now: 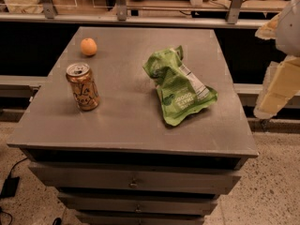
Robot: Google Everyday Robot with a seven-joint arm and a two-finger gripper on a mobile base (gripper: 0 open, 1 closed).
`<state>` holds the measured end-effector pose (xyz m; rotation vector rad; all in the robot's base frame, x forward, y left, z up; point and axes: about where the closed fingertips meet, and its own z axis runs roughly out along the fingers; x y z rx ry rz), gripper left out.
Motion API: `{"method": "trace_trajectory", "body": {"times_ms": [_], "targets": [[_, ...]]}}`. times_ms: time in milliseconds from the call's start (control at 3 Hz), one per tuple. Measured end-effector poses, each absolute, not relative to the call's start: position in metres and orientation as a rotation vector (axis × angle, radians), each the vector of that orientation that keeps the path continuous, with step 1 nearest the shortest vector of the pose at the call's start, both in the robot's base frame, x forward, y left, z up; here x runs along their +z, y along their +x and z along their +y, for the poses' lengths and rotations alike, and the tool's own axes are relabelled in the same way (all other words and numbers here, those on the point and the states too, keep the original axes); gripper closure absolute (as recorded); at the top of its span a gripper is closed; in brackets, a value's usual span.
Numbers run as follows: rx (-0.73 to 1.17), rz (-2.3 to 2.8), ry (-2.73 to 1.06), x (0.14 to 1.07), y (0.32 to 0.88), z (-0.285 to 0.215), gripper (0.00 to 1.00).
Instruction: Knock orange can over
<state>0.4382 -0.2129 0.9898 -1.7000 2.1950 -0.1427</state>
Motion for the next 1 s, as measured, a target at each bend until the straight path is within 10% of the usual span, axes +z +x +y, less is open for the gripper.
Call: {"method": "trace_trajectory", "body": {"times_ms": [1000], "targets": [[-0.069, 1.998, -1.796, 0.993, 0.500, -0.141, 0.00]]}}
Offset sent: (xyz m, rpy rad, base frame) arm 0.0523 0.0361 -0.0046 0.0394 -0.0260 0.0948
